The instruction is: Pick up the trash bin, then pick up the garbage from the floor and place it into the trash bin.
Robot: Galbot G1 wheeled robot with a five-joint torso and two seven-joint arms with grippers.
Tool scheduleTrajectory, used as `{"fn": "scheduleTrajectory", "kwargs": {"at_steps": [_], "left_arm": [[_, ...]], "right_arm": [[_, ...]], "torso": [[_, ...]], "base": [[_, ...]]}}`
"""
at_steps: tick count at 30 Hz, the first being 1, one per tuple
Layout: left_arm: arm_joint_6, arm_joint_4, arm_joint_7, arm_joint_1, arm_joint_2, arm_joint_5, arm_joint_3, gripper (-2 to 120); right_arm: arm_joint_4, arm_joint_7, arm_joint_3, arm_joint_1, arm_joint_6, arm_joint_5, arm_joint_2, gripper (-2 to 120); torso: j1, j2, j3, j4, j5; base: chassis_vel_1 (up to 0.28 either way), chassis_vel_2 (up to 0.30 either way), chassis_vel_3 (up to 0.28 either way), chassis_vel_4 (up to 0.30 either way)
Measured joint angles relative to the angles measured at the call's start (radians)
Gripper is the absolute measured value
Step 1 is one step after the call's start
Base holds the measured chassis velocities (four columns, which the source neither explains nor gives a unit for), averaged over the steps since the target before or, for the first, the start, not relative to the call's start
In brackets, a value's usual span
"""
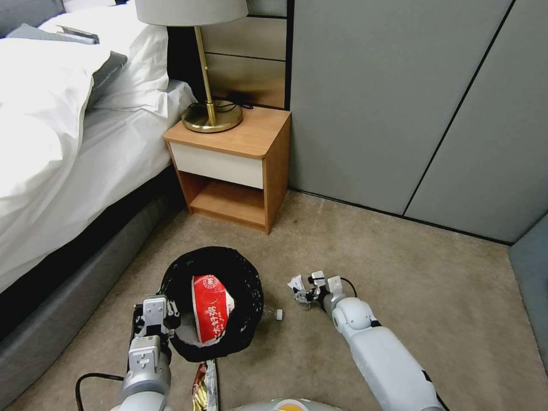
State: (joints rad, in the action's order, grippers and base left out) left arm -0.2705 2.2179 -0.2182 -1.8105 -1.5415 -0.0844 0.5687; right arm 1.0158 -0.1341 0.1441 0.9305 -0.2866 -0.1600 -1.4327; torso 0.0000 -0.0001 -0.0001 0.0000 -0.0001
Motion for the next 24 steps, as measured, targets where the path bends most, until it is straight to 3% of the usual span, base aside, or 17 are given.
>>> {"fn": "scheduleTrajectory", "kwargs": {"at_steps": [5, 14, 24], "left_arm": [[0.002, -0.004, 0.0, -0.001, -0.001, -0.001, -0.001, 1], [0.002, -0.01, 0.0, 0.0, -0.004, -0.01, -0.008, 1], [0.002, -0.011, 0.0, 0.003, -0.004, -0.012, -0.009, 1]], "right_arm": [[-0.04, -0.017, 0.003, 0.005, 0.056, 0.106, -0.022, 100], [-0.061, -0.025, 0.008, 0.011, 0.088, 0.133, -0.026, 99], [-0.052, -0.022, 0.008, 0.016, 0.097, 0.128, -0.023, 75]], "torso": [[0.0, 0.0, 0.0, 0.0, 0.0], [0.0, 0.0, 0.0, 0.0, 0.0], [0.0, 0.0, 0.0, 0.0001, 0.0002]], "base": [[0.0, 0.0, 0.0, 0.0], [0.0, 0.0, 0.0, 0.0], [0.0, 0.0, 0.0, 0.0]]}}
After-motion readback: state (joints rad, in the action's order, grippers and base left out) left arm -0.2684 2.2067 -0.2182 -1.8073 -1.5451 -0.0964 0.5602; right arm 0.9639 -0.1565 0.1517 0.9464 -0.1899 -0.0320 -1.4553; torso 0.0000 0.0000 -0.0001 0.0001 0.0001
